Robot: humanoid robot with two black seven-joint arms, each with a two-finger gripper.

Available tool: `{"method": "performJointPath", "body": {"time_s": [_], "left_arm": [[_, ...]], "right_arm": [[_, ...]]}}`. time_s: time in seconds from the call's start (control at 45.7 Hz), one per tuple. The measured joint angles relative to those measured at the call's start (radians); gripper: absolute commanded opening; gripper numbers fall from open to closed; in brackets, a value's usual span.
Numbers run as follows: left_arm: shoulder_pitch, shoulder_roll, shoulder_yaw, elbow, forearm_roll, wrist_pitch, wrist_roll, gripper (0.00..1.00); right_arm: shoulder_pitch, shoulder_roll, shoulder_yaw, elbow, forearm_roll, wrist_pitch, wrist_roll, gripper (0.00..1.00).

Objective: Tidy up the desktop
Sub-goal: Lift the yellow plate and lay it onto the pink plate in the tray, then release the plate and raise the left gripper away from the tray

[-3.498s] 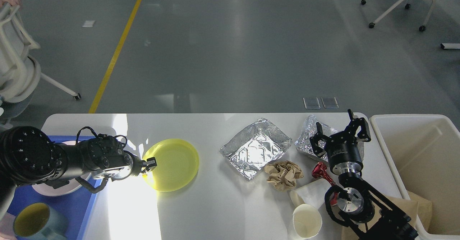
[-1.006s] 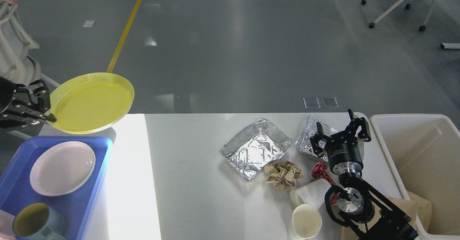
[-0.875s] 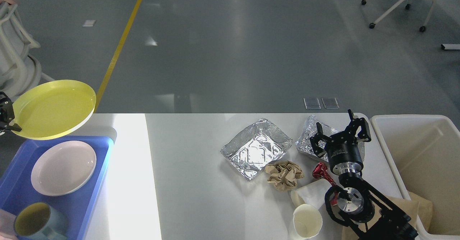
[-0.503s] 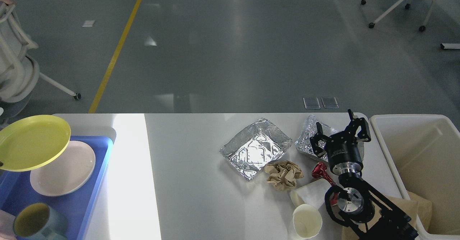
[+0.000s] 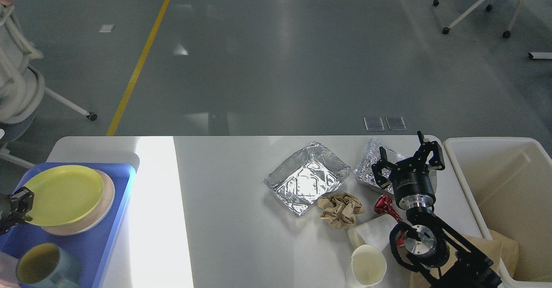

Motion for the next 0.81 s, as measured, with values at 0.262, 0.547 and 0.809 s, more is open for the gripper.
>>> {"method": "performJointPath", "body": {"time_s": [0.262,0.547,0.809], "left_arm": [[0.004,-0.017,-0.003,0.000,0.000,0.006,0.000,0.00],[0.004,-0.017,-0.003,-0.005,0.001,0.006,0.000,0.35],[-0.007,-0.012,-0.003,-0.006,0.001,0.009,-0.001,0.85]], "right_arm": [[0.000,0.000,0.000,0.000,0.000,0.000,0.000,1.00],[0.000,0.000,0.000,0.000,0.000,0.000,0.000,1.00],[0.000,0.000,0.000,0.000,-0.001,0.000,0.000,1.00]]}}
